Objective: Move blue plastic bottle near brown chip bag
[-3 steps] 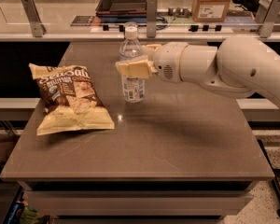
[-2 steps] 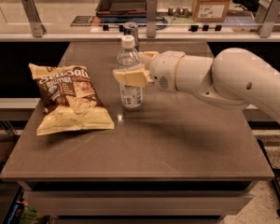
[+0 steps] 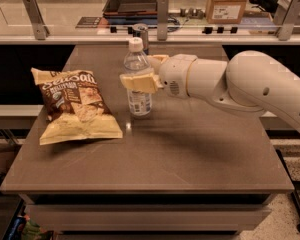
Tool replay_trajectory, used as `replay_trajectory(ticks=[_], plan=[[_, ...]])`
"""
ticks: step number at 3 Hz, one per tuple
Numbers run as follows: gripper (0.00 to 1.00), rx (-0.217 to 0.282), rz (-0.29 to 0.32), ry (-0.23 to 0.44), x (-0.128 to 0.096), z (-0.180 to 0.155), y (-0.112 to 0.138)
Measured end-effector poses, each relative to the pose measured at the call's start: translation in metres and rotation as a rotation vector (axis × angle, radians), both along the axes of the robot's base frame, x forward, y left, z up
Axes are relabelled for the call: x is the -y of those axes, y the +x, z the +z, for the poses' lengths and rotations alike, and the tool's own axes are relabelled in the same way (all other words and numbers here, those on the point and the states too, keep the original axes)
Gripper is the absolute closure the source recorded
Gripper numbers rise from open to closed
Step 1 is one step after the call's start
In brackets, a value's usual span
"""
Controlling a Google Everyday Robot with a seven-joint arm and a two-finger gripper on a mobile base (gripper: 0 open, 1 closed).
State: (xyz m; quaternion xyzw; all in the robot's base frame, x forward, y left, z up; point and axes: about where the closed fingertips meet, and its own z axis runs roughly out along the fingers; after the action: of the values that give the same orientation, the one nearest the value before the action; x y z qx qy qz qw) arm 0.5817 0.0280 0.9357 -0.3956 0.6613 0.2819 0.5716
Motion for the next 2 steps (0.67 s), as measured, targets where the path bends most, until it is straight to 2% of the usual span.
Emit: replay_trajectory(ticks=[2], plan=[[0.12,0.002,0.007,-0.002,-0.0047,0.0015,-0.0017]])
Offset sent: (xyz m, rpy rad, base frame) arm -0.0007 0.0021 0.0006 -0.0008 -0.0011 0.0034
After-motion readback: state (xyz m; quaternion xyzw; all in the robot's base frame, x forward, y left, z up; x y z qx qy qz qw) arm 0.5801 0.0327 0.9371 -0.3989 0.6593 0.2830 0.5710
